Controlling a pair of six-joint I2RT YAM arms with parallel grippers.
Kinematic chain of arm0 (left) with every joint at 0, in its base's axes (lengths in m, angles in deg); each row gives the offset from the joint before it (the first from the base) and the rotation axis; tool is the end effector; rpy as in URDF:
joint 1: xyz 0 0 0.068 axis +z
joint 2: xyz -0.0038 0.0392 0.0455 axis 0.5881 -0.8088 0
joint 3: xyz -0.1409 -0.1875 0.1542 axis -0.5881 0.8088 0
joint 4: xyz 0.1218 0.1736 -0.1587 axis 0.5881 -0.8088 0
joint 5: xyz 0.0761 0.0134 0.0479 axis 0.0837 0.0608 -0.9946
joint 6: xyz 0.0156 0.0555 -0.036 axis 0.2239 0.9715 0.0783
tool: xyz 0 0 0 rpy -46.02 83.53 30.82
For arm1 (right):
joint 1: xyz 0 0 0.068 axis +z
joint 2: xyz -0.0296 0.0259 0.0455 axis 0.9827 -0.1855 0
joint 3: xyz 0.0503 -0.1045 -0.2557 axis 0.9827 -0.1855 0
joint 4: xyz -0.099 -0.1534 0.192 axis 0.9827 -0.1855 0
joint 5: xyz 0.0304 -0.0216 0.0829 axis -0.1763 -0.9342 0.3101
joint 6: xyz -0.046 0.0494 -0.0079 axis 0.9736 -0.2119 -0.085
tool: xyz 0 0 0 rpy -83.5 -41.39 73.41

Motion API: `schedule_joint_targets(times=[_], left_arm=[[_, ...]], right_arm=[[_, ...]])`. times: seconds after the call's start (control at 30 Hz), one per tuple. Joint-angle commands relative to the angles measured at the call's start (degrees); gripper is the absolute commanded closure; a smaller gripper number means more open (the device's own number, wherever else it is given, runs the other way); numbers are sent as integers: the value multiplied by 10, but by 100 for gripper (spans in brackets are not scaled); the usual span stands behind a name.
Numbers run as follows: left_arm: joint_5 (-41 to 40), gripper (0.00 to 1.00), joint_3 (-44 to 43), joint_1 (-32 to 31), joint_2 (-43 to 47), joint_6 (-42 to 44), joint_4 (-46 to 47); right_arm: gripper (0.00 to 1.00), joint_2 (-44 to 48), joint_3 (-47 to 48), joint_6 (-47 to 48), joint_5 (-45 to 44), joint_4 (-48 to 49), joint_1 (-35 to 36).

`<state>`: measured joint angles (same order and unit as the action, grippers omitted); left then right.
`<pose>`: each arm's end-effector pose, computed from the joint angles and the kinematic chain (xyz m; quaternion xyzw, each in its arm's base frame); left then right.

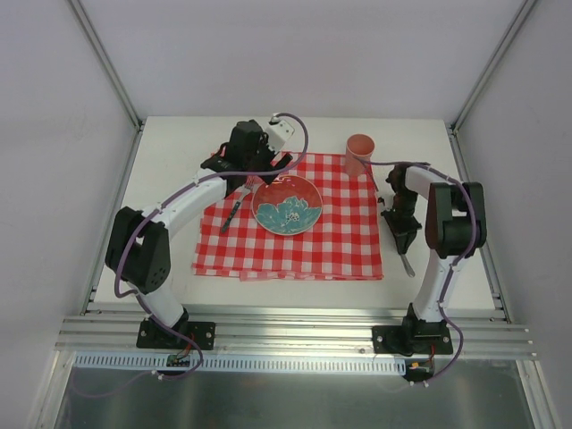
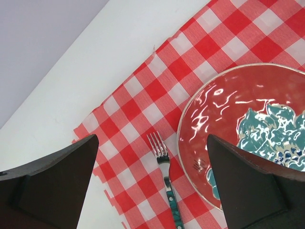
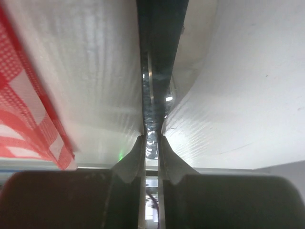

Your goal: Set the dinner table for one person

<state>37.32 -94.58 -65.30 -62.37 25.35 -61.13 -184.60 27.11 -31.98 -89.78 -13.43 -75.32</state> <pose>0.3726 -0.2050 0.3061 0.3622 0.7507 0.0030 0.5524 0.3427 0.0192 0.1215 0.2754 -0.9572 0.0256 0.0854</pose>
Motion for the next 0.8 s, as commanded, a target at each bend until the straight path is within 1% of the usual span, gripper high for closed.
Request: schedule_joint_targets(times=[0.0,0.03,0.07,0.23,0.4,0.5,0.77], left_arm=[[5,1,-36,-5,4,-8,12],[5,1,-40,-7,-4,-8,12],[3,1,-44,-9,-8,-7,11],[-2,1,-78,-17,-42,-2,11],[-5,1,-96,-26,-55,2,12],[-7,1,-93,-27,-55,3,12],[-5,1,-86,-27,-57,-1,12]], right_arm=[[98,-22,35,5,95,9,-37],[98,-23,49,16,122,0,-39],[98,-33,55,15,153,-7,-58],[98,-62,101,21,240,-47,-112],[98,-75,106,26,272,-63,-142],[98,-68,90,31,286,-58,-152],[100,-5,25,41,329,-42,-154]])
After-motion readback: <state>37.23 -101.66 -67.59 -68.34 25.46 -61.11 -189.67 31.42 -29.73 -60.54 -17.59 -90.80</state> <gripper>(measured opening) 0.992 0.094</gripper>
